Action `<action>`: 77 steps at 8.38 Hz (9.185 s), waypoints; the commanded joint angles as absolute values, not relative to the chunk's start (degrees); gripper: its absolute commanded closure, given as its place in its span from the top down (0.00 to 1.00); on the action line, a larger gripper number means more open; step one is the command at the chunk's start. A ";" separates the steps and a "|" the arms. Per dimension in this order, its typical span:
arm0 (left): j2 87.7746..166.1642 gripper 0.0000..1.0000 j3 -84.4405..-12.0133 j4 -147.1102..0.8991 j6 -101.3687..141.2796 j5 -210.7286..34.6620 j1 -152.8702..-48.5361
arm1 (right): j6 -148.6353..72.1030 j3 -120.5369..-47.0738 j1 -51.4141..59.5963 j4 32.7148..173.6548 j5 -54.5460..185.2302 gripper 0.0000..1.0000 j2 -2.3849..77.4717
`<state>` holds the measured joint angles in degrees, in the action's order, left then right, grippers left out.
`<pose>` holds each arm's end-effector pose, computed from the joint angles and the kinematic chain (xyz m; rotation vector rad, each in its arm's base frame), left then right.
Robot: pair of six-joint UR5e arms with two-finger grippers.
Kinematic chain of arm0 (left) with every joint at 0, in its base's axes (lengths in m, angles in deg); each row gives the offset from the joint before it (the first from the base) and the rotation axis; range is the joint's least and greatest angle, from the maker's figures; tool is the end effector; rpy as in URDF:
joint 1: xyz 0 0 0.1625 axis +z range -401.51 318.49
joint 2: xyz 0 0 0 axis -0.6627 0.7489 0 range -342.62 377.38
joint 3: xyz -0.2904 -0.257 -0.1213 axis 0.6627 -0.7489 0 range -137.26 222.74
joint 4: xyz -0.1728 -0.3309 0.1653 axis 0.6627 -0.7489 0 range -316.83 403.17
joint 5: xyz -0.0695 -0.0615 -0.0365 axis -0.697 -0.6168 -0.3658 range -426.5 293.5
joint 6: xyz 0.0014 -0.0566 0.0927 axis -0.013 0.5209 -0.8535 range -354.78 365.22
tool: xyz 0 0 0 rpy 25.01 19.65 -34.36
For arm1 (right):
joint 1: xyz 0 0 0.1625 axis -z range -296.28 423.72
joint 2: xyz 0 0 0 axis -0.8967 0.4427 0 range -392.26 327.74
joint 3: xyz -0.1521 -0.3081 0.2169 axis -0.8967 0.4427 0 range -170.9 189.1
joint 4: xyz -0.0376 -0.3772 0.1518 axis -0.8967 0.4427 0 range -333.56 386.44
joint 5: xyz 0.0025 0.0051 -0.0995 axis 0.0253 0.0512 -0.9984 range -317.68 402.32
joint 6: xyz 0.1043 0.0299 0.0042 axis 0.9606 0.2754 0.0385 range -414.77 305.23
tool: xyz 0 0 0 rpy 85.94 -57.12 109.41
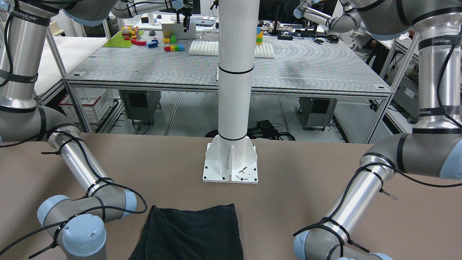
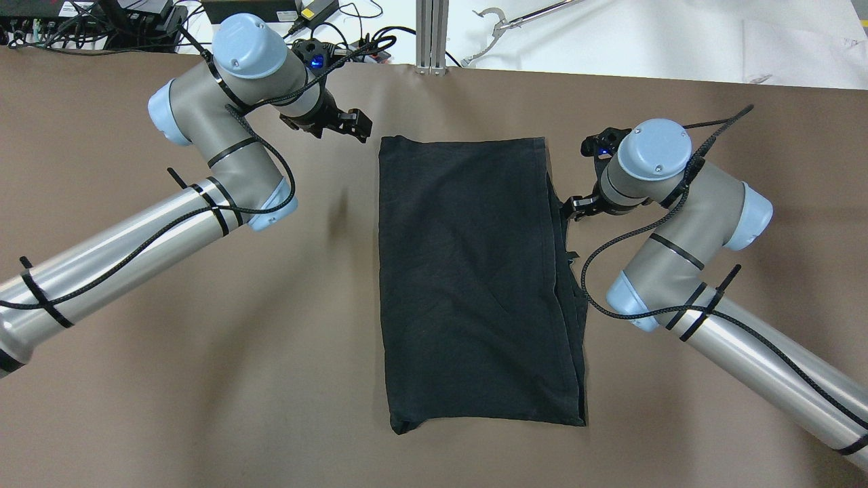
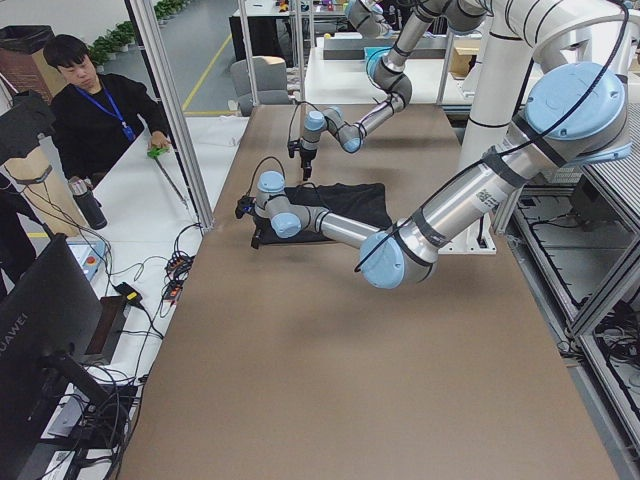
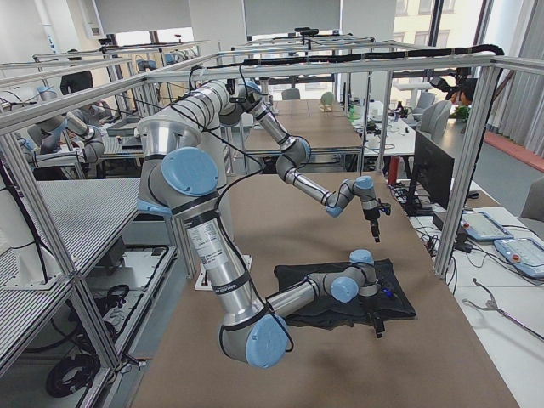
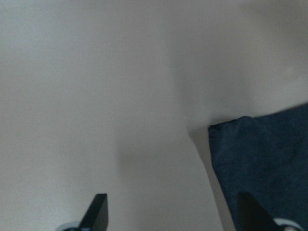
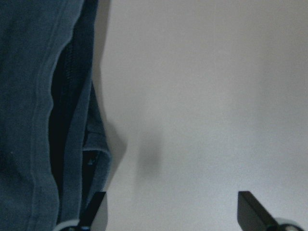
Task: Fold clothes
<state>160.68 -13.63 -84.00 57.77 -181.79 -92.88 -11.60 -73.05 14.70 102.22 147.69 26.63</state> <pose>0.4477 -0.6995 0.2455 0.3932 0.9777 -0.0013 -0.3849 -0.6025 0.3805 0.3092 -0.6274 -0.0511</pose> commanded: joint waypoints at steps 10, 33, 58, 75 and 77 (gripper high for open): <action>147.80 0.30 -30.12 -89.19 81.16 -180.23 -76.75 | 9.66 -83.71 14.59 99.48 150.16 0.94 31.37; 114.44 0.94 -58.23 -103.56 89.03 -178.07 -76.96 | 34.56 -99.78 32.23 99.65 141.41 0.94 36.82; 116.51 0.47 -61.85 -98.15 115.97 -141.29 -51.35 | 43.58 -100.50 36.39 96.66 134.08 0.94 37.87; 117.13 0.00 -61.67 -98.24 114.91 -141.30 -51.26 | 66.06 -95.14 48.25 97.45 122.39 0.35 37.52; 117.13 0.00 -61.85 -98.24 114.91 -141.38 -51.35 | 66.17 -95.31 48.34 97.45 122.39 0.01 37.43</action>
